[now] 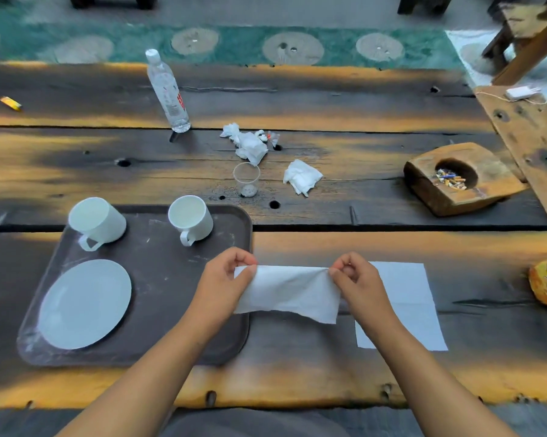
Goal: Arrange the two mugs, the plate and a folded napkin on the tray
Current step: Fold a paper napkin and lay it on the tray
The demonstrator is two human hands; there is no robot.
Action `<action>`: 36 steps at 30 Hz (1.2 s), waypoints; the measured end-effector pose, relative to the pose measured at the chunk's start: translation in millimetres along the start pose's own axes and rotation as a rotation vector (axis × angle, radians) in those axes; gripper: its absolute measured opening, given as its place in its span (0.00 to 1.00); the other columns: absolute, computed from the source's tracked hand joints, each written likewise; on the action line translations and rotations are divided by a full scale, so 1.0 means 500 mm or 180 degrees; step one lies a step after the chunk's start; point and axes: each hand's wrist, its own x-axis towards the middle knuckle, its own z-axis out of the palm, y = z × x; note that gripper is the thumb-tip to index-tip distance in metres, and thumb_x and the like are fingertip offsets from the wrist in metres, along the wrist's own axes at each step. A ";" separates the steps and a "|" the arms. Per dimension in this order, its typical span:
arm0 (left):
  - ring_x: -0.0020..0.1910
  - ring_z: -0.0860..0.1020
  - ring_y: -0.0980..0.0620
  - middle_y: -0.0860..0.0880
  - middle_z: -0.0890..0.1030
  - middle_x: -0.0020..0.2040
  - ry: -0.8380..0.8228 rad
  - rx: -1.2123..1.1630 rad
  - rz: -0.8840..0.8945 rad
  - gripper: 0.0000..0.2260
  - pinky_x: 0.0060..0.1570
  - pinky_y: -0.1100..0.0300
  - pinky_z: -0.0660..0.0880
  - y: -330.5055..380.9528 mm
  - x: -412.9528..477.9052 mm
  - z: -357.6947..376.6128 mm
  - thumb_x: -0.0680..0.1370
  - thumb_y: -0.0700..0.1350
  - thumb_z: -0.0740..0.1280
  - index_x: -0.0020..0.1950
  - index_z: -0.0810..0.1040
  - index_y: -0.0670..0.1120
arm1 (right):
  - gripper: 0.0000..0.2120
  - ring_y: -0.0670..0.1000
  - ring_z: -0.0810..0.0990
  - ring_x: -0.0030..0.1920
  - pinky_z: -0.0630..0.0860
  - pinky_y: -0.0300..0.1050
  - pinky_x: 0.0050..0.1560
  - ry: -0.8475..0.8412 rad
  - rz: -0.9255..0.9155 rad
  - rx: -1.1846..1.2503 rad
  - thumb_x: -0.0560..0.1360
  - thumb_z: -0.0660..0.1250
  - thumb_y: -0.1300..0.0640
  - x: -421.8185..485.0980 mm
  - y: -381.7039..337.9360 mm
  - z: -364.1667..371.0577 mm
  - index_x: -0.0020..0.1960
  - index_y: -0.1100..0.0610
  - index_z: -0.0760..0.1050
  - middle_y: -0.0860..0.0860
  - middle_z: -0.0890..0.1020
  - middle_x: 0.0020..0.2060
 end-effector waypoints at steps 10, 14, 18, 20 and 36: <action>0.41 0.76 0.52 0.48 0.82 0.42 0.0355 -0.0585 -0.0348 0.02 0.44 0.53 0.71 0.036 -0.012 -0.017 0.71 0.46 0.67 0.41 0.79 0.51 | 0.18 0.59 0.86 0.54 0.84 0.52 0.46 -0.0857 0.1261 0.2519 0.75 0.70 0.55 -0.038 -0.043 0.054 0.62 0.63 0.80 0.61 0.85 0.57; 0.40 0.77 0.52 0.48 0.82 0.42 0.0356 -0.0597 -0.0477 0.05 0.42 0.55 0.72 0.016 -0.020 -0.021 0.77 0.40 0.68 0.44 0.80 0.50 | 0.21 0.58 0.86 0.54 0.84 0.50 0.44 -0.0940 0.1528 0.2675 0.73 0.70 0.58 -0.059 -0.033 0.080 0.65 0.64 0.77 0.61 0.85 0.58; 0.40 0.82 0.51 0.50 0.85 0.43 0.0325 -0.1057 -0.0857 0.06 0.38 0.58 0.78 -0.003 -0.029 -0.030 0.79 0.38 0.69 0.53 0.81 0.48 | 0.15 0.57 0.87 0.52 0.85 0.49 0.43 -0.0760 0.1772 0.2690 0.80 0.65 0.59 -0.066 -0.027 0.087 0.65 0.63 0.77 0.60 0.86 0.56; 0.43 0.84 0.48 0.46 0.86 0.50 0.0328 -0.1610 -0.1152 0.09 0.38 0.55 0.80 -0.013 -0.033 -0.031 0.79 0.39 0.69 0.59 0.79 0.45 | 0.14 0.58 0.87 0.54 0.85 0.51 0.46 -0.0778 0.1818 0.2771 0.82 0.63 0.59 -0.066 -0.027 0.084 0.65 0.62 0.76 0.60 0.86 0.57; 0.52 0.85 0.43 0.43 0.86 0.53 -0.0094 -0.1627 -0.1574 0.10 0.51 0.50 0.80 -0.065 -0.060 -0.053 0.80 0.42 0.68 0.60 0.81 0.40 | 0.12 0.57 0.85 0.56 0.80 0.53 0.58 -0.0764 0.1515 0.1592 0.83 0.62 0.57 -0.053 -0.024 0.107 0.62 0.61 0.79 0.57 0.87 0.55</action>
